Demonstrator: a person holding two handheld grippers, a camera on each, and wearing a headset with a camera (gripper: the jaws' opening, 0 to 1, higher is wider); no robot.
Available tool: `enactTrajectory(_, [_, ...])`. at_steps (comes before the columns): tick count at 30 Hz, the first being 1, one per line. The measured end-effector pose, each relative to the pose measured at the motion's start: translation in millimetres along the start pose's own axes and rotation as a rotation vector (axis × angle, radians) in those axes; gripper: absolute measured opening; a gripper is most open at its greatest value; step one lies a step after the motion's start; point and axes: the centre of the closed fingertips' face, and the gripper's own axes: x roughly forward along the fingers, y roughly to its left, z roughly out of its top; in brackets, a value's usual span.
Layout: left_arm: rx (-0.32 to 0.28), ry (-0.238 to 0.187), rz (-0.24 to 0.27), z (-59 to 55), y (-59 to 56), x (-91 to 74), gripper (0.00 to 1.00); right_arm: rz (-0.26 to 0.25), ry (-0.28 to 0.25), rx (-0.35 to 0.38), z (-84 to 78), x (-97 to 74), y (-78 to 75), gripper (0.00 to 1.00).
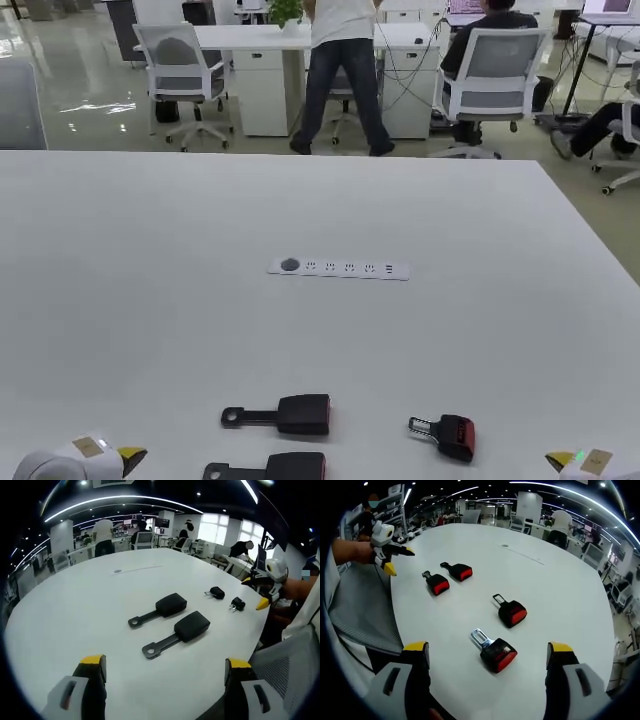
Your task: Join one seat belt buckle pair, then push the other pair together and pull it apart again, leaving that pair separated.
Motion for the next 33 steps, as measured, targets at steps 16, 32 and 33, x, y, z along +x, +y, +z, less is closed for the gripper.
enactTrajectory(16, [0.03, 0.035, 0.036, 1.0, 7.0, 2.3, 1.0, -0.01, 0.017, -0.048, 3.7, -3.8, -2.0, 0.96])
enactTrajectory(32, [0.018, 0.039, 0.037, -0.1, 1.5, 1.0, 1.0, -0.015, 0.034, -0.064, 2.8, -3.7, -1.7, 0.96])
enactTrajectory(33, [0.019, 0.04, 0.037, -0.1, 0.9, 1.1, 1.0, -0.015, 0.042, -0.061, 0.8, -2.9, -2.1, 0.96])
